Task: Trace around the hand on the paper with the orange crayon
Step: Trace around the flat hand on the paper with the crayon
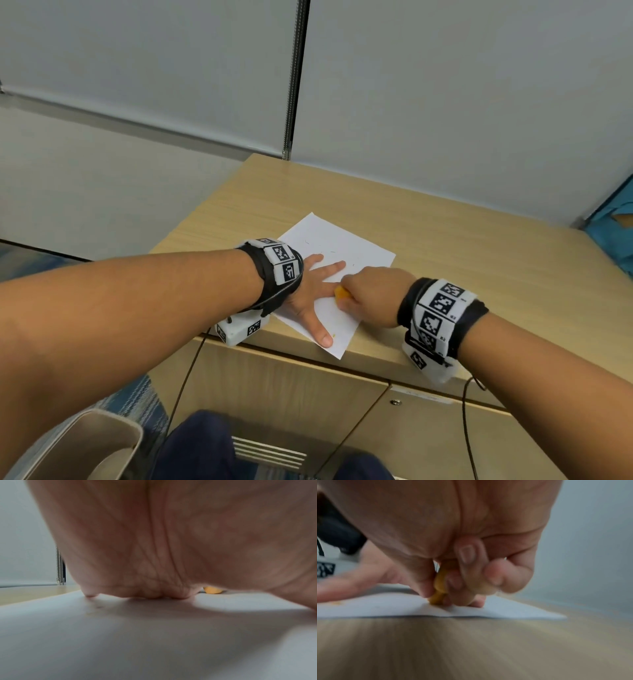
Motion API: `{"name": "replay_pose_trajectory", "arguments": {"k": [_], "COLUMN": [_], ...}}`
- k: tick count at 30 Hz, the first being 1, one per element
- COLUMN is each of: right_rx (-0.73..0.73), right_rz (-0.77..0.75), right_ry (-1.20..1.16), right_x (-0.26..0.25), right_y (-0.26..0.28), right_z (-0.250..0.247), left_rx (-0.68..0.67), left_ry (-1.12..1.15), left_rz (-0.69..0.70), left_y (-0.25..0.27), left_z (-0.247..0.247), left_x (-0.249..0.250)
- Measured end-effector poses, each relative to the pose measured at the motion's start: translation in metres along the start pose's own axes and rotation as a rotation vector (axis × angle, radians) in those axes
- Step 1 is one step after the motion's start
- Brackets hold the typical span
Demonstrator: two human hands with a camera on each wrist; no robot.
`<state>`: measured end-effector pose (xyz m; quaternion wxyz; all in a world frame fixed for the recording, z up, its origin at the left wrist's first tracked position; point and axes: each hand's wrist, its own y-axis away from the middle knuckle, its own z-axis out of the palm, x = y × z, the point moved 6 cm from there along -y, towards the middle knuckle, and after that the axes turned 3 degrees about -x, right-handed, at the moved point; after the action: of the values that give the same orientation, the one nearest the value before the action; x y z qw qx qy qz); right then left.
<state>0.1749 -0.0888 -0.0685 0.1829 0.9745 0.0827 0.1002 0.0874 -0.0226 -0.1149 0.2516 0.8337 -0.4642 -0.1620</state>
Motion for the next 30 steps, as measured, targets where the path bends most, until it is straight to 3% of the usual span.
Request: {"name": "replay_pose_trajectory", "arguments": {"k": [4,8,13,16,21,25,29,30], "right_rx": [0.032,0.009,0.010,-0.022,-0.007,0.006,0.060,0.035], "right_rz": [-0.139,0.002,-0.128,0.005,-0.134,0.017,-0.148,-0.131], "right_ry": [-0.002,0.027,-0.061,0.001,-0.031,0.032,-0.113,-0.126], "right_x": [-0.029,-0.005,-0.033,-0.008,-0.036,-0.009,-0.036,-0.032], "right_y": [0.009,-0.003,0.001,-0.005,0.004,-0.007,0.000,-0.001], "right_z": [0.005,-0.002,0.005,-0.004,-0.004,-0.007,0.000,0.001], "left_rx": [0.006,0.010,-0.016,-0.008,-0.010,0.005,-0.004,-0.007], "left_ry": [0.012,0.009,0.013,-0.034,0.024,-0.002,0.048,0.023], "left_rz": [-0.004,-0.003,-0.019,-0.023,-0.065,-0.042,-0.096,-0.078], "left_y": [0.000,0.000,0.001,0.001,-0.002,-0.004,-0.005,-0.005], "left_z": [0.001,0.000,0.000,-0.003,-0.002,-0.001,0.001,0.000], "left_x": [-0.003,-0.002,-0.004,-0.002,-0.008,-0.006,-0.012,-0.010]}}
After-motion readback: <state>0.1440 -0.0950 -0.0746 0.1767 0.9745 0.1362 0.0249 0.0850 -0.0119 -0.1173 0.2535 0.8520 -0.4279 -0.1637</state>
